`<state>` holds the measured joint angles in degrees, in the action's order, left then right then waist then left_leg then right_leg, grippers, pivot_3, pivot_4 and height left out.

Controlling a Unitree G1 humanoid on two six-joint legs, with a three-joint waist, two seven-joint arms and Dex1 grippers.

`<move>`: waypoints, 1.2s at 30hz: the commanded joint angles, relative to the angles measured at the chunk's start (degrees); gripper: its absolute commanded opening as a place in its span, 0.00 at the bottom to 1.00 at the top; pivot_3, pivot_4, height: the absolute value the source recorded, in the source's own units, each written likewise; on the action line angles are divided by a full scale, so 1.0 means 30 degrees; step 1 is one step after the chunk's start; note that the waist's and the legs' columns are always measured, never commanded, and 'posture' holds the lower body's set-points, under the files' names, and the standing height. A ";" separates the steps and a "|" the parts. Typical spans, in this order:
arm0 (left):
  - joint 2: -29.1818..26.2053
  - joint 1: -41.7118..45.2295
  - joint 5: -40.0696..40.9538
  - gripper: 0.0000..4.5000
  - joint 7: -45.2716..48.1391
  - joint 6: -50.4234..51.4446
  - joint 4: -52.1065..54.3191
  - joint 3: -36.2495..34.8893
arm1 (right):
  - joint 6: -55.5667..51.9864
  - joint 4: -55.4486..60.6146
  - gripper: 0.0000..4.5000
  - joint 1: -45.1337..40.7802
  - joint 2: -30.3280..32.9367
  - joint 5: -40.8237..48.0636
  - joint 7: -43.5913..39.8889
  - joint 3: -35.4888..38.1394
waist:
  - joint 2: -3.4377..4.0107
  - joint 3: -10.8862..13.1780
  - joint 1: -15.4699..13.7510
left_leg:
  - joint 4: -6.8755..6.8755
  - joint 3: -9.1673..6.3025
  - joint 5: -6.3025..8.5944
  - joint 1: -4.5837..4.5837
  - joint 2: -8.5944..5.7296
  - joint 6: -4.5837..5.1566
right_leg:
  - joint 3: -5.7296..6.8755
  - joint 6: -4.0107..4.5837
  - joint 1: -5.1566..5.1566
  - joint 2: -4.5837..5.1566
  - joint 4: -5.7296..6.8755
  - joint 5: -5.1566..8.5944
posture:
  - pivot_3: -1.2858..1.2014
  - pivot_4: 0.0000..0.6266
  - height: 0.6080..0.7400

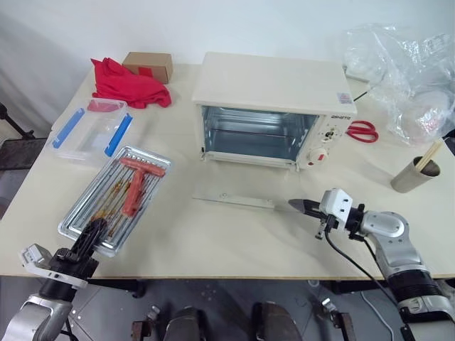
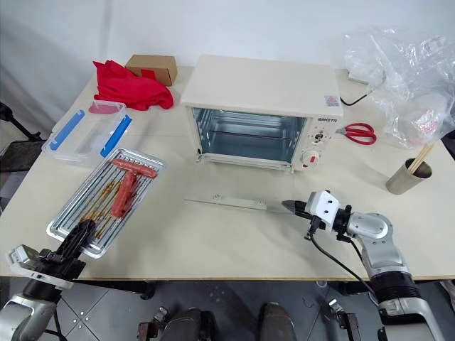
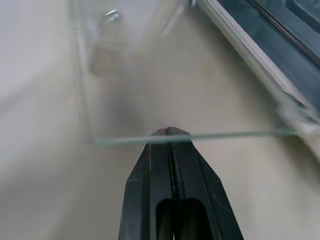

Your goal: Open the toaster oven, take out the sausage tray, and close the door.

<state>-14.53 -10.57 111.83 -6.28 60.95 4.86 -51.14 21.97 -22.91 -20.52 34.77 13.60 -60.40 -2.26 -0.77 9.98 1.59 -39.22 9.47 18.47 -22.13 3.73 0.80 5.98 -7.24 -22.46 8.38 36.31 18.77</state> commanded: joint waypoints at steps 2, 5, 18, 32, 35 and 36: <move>-0.0580 -0.0231 0.0391 0.00 0.0041 0.0439 0.0674 -0.0194 | -0.1145 0.2098 0.00 -0.0846 -0.0569 0.1956 0.0987 0.1703 | 0.0001 0.0000 0.0006 | 0.0000 0.0001 0.0001 -0.0005 0.0002 0.0001 | -0.0001 0.0000 -0.0003 0.0003 -0.0001 0.0000 | 0.52 0.24 1.00; -0.0990 -0.0203 0.0391 0.00 0.0393 0.0946 0.0566 -0.0033 | -0.2094 0.3272 0.00 -0.1348 -0.0654 0.2732 0.2082 0.2720 | 0.0002 0.0001 0.0006 | 0.0001 -0.0002 0.0001 -0.0006 0.0004 0.0000 | 0.0002 0.0001 -0.0016 0.0000 0.0017 0.0000 | 0.52 0.24 1.00; -0.4239 0.0604 0.0391 0.00 0.2804 0.3969 -0.1278 0.2611 | -0.9990 0.9392 0.00 -0.0650 0.0845 0.8670 0.0370 0.4336 | 0.0005 0.0001 -0.0081 | 0.0037 -0.0031 0.0012 -0.0021 -0.0009 0.0007 | 0.0008 0.0001 -0.0023 0.0011 0.0023 0.0000 | 0.52 0.24 1.00; -0.7653 0.5776 0.0391 0.00 0.1823 0.5162 -0.3946 1.1085 | -0.9123 1.4634 0.64 0.8422 0.3703 0.8163 -0.3560 0.7224 | 0.0005 0.0000 -0.0517 | 0.0045 -0.0003 0.0019 -0.0028 -0.0030 0.0019 | 0.0000 -0.0003 -0.0003 0.0013 -0.0105 -0.0002 | 0.52 0.24 1.00; -0.7994 0.6632 0.0391 0.00 0.1802 0.5222 -0.4374 1.2360 | -0.8924 1.5598 0.87 0.9857 0.3570 0.8165 -0.3449 0.7643 | 0.0005 0.0000 -0.0548 | 0.0043 0.0000 0.0017 -0.0021 -0.0034 0.0017 | -0.0003 -0.0003 -0.0004 0.0010 -0.0114 -0.0002 | 0.52 0.24 1.00; -0.8031 0.7116 0.0391 0.00 0.1621 0.5220 -0.4542 1.3010 | -0.8926 1.5995 0.96 1.0424 0.3412 0.8262 -0.3236 0.7922 | 0.0004 0.0000 -0.0507 | 0.0043 0.0002 0.0017 -0.0020 -0.0033 0.0017 | -0.0006 -0.0003 -0.0001 0.0010 -0.0112 -0.0002 | 0.52 0.24 1.00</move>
<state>-38.11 9.17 111.82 -1.53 76.20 -8.18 -14.31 -6.01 21.95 9.24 45.56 37.62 -70.62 18.82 -0.76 9.98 0.06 -39.10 9.48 18.52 -22.18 3.63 0.84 5.95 -7.25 -22.47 8.41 35.98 18.77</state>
